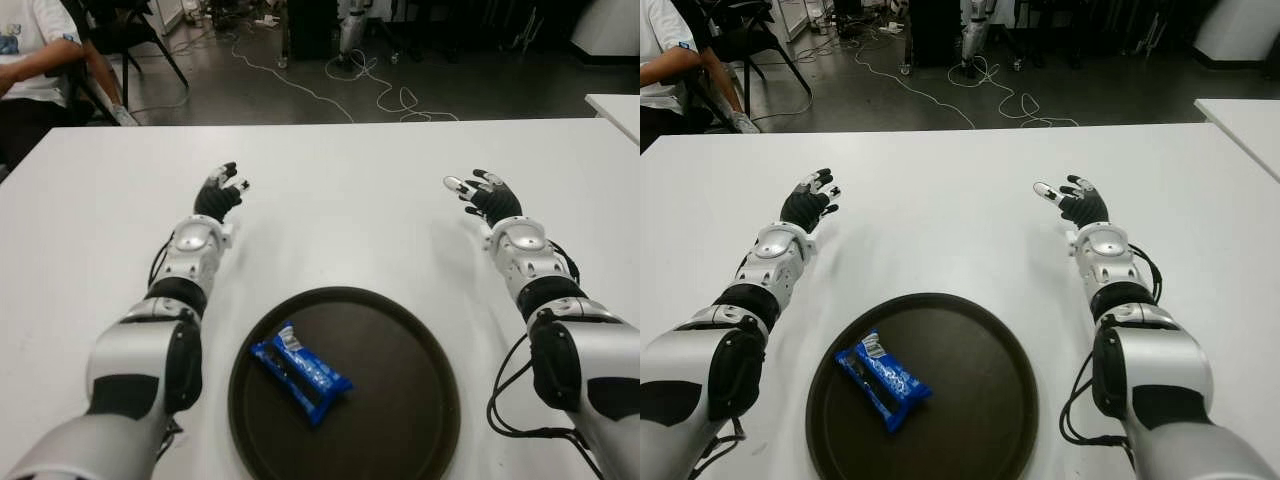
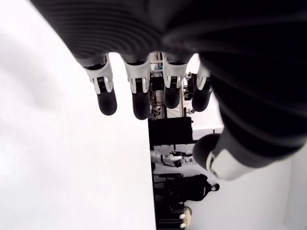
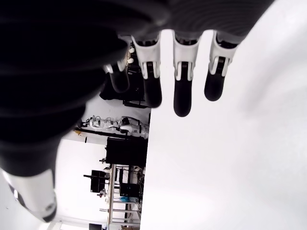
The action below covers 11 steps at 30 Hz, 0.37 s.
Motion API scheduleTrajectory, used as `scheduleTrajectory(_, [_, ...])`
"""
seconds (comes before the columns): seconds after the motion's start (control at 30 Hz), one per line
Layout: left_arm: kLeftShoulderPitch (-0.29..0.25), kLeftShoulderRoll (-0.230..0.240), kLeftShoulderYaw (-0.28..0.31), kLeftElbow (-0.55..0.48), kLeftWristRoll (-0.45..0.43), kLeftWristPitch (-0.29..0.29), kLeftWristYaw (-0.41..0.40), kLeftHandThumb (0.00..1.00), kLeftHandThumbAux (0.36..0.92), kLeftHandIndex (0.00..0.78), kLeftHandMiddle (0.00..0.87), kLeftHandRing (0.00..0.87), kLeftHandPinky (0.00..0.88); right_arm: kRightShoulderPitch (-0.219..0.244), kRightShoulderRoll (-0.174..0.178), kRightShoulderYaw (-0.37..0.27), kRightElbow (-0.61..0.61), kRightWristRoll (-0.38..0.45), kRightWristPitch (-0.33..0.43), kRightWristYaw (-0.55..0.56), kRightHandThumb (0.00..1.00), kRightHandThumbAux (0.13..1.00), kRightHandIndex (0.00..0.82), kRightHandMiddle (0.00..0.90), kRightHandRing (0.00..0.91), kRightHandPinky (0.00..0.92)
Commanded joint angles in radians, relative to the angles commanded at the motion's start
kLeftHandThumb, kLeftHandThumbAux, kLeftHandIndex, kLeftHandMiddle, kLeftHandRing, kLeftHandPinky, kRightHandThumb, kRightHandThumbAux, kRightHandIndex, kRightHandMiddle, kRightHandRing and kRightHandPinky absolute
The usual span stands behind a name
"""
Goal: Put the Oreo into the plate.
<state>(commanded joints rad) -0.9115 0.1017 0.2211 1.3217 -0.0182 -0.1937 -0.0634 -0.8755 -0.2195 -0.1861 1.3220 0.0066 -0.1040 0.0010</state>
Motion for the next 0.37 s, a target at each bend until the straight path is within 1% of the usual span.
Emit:
scheduleTrajectory(0.07, [-0.001, -0.001, 0.003, 0.0, -0.003, 0.004, -0.006, 0.288, 0.643, 0.0, 0.032, 0.086, 0.146, 0.0, 0.001, -0.009, 0.0, 0.008, 0.002, 0.005, 0.0, 0.633, 0.022, 0.16, 0.211, 0.244])
scheduleTrajectory(0.2, [-0.002, -0.001, 0.006, -0.001, -0.009, 0.009, -0.015, 0.269, 0.64, 0.0, 0.03, 0.093, 0.155, -0.002, 0.003, -0.023, 0.0, 0.018, 0.005, 0.011, 0.016, 0.636, 0.004, 0.155, 0.243, 0.316])
scheduleTrajectory(0.37, [-0.004, -0.001, 0.011, -0.002, -0.015, 0.015, -0.025, 0.247, 0.644, 0.0, 0.022, 0.093, 0.156, -0.004, 0.005, -0.032, 0.0, 0.017, 0.006, 0.012, 0.026, 0.642, 0.0, 0.156, 0.258, 0.327])
